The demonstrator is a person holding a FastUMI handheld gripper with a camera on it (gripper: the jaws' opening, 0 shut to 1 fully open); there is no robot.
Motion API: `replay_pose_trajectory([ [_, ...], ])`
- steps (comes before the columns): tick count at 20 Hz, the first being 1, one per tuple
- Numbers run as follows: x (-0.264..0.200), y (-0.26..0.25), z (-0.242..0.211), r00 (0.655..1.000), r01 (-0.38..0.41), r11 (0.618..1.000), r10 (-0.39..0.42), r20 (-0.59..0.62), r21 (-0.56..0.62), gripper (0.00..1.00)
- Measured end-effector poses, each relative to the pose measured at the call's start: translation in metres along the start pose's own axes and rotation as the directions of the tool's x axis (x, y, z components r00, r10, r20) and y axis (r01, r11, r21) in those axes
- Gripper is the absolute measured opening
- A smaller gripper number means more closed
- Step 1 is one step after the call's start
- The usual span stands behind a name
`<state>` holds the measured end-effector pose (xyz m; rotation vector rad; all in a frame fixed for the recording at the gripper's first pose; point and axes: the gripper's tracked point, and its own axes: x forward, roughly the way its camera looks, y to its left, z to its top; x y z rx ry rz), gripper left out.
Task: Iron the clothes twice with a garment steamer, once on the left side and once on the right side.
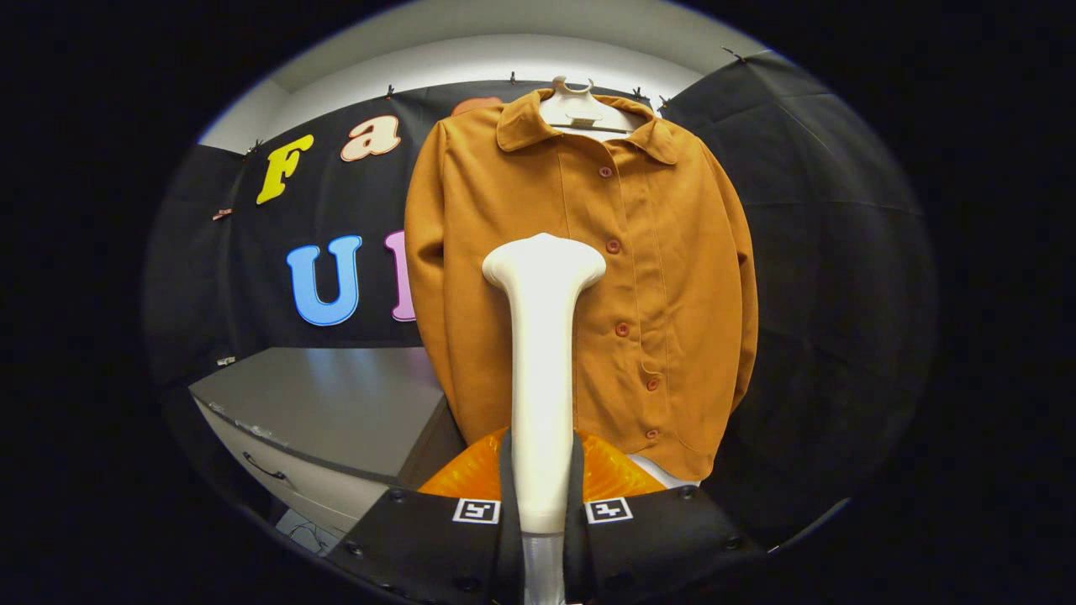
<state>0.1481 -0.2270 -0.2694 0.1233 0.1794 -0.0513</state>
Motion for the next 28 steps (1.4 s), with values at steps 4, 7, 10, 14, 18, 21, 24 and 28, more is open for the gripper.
replay_pose_trajectory([
  [4, -0.005, -0.002, -0.030, 0.998, 0.010, 1.000, -0.010, -0.056, -0.005, 0.22],
  [7, -0.011, -0.004, -0.053, 0.995, 0.017, 1.000, -0.018, -0.101, -0.008, 0.22],
  [10, -0.020, -0.006, -0.077, 0.987, 0.018, 1.000, -0.018, -0.157, -0.002, 0.22],
  [14, -0.040, -0.008, -0.090, 0.982, 0.004, 1.000, -0.003, -0.189, 0.006, 0.22],
  [18, -0.054, -0.004, -0.060, 0.991, -0.012, 1.000, 0.013, -0.130, 0.007, 0.22],
  [21, -0.066, -0.007, -0.008, 0.999, -0.018, 1.000, 0.018, -0.028, 0.011, 0.22],
  [24, -0.081, -0.009, 0.058, 0.995, -0.022, 1.000, 0.020, 0.102, 0.020, 0.22],
  [28, -0.103, -0.014, 0.140, 0.966, -0.037, 0.998, 0.022, 0.259, 0.051, 0.22],
])
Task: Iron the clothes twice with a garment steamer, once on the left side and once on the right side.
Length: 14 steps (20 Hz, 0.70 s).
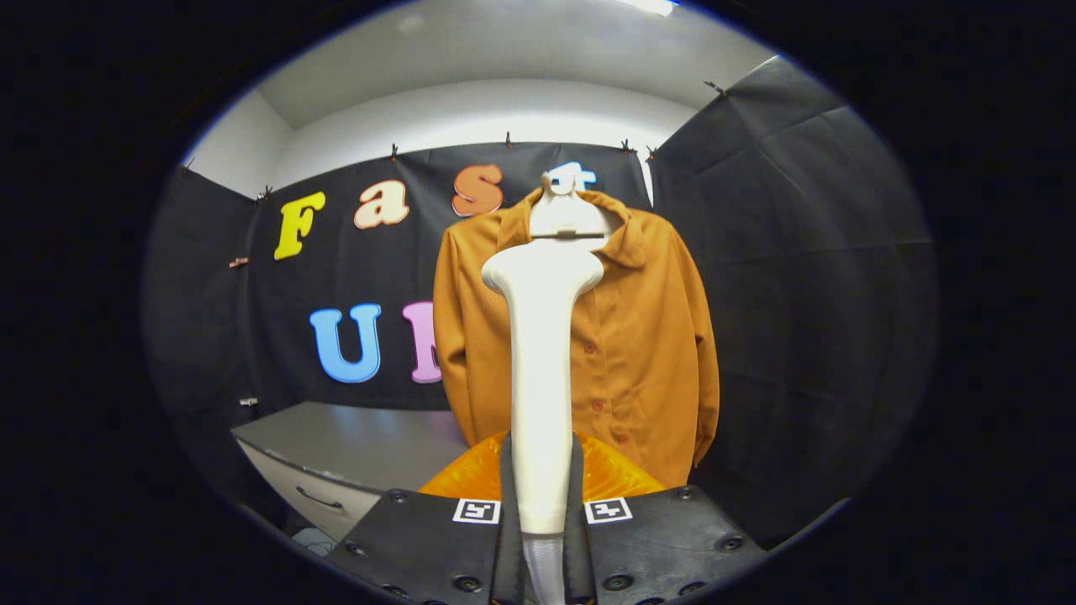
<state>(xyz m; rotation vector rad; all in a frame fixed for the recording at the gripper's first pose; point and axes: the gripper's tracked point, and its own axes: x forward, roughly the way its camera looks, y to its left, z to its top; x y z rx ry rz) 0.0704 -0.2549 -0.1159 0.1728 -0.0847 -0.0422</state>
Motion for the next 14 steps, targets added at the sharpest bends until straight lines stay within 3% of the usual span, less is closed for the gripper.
replay_pose_trajectory([
  [6, 0.003, -0.020, 0.076, 0.990, 0.014, 1.000, -0.015, 0.141, 0.006, 0.22],
  [14, 0.036, -0.066, 0.067, 0.992, 0.055, 0.998, -0.053, 0.112, -0.010, 0.21],
])
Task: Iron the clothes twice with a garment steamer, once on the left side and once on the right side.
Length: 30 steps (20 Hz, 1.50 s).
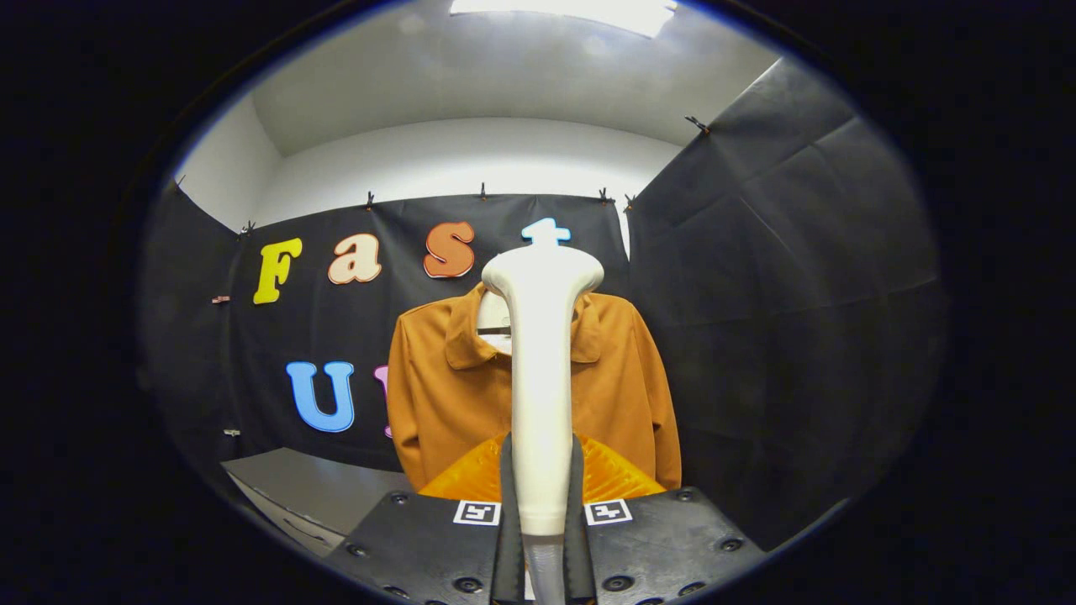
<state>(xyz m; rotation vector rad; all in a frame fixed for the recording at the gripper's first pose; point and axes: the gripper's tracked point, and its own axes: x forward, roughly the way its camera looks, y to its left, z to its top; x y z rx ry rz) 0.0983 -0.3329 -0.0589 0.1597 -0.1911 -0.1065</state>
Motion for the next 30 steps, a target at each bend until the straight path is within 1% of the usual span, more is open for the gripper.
replay_pose_trajectory([
  [6, 0.030, -0.029, -0.032, 0.998, 0.049, 0.998, -0.048, -0.042, 0.031, 0.22],
  [10, 0.041, -0.033, -0.055, 0.995, 0.056, 0.998, -0.054, -0.082, 0.028, 0.21],
  [14, 0.044, -0.035, -0.089, 0.987, 0.058, 0.998, -0.052, -0.151, 0.037, 0.22],
  [18, 0.041, -0.034, -0.141, 0.966, 0.059, 0.998, -0.050, -0.252, 0.029, 0.22],
  [21, 0.033, -0.033, -0.179, 0.944, 0.066, 0.997, -0.052, -0.324, 0.030, 0.22],
  [24, 0.028, -0.030, -0.201, 0.934, 0.074, 0.996, -0.049, -0.353, 0.057, 0.22],
  [30, 0.011, -0.036, -0.244, 0.899, 0.096, 0.994, -0.066, -0.434, 0.046, 0.22],
])
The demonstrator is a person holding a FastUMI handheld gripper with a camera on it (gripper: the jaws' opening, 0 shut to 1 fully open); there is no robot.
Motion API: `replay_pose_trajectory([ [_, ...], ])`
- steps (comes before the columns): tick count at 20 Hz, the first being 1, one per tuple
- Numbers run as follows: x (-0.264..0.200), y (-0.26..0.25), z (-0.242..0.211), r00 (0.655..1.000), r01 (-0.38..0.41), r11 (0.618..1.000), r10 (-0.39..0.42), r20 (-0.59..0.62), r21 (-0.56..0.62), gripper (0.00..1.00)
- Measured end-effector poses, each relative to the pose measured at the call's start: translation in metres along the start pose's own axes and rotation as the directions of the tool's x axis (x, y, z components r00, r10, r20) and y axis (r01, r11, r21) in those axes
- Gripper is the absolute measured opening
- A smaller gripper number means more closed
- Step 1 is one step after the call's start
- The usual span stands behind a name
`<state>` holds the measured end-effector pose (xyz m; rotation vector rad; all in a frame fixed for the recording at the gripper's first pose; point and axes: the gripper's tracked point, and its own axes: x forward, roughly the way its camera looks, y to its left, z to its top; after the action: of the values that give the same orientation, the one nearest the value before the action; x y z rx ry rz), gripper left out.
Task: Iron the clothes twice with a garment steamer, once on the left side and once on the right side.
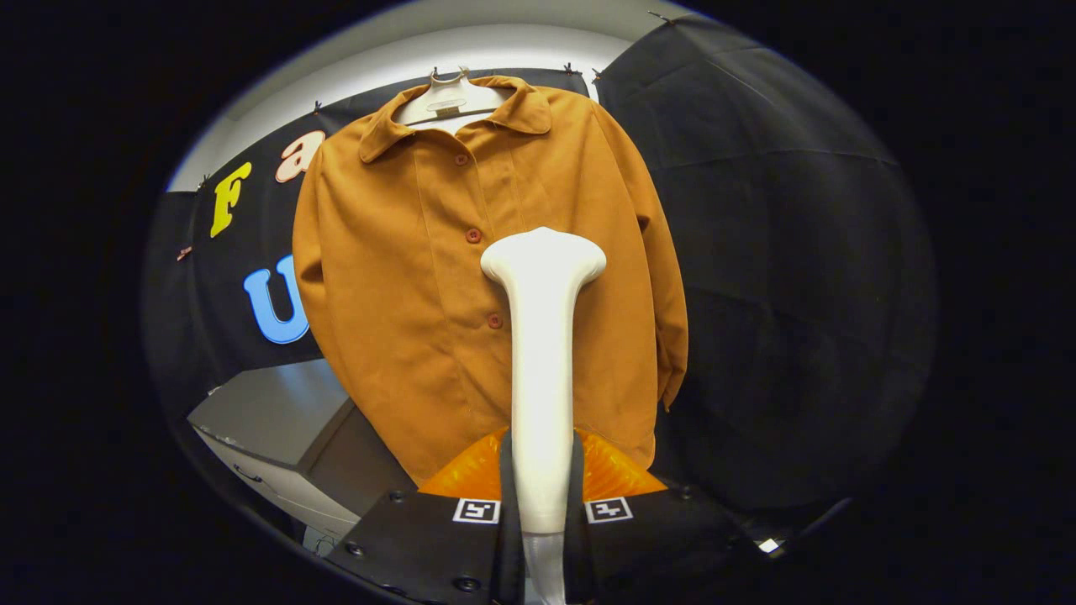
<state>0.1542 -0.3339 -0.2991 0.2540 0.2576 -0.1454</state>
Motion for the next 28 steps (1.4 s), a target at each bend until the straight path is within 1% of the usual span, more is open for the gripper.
replay_pose_trajectory([
  [3, 0.004, -0.003, -0.022, 0.999, 0.017, 1.000, -0.017, -0.039, -0.017, 0.22],
  [8, -0.004, -0.015, -0.058, 0.993, 0.043, 0.999, -0.044, -0.108, -0.009, 0.22],
  [18, -0.028, -0.024, -0.118, 0.968, 0.085, 0.996, -0.087, -0.235, -0.017, 0.22],
  [24, -0.043, -0.022, -0.137, 0.961, 0.090, 0.996, -0.092, -0.262, -0.021, 0.22],
  [28, -0.056, -0.018, -0.136, 0.962, 0.081, 0.996, -0.084, -0.259, -0.025, 0.22],
])
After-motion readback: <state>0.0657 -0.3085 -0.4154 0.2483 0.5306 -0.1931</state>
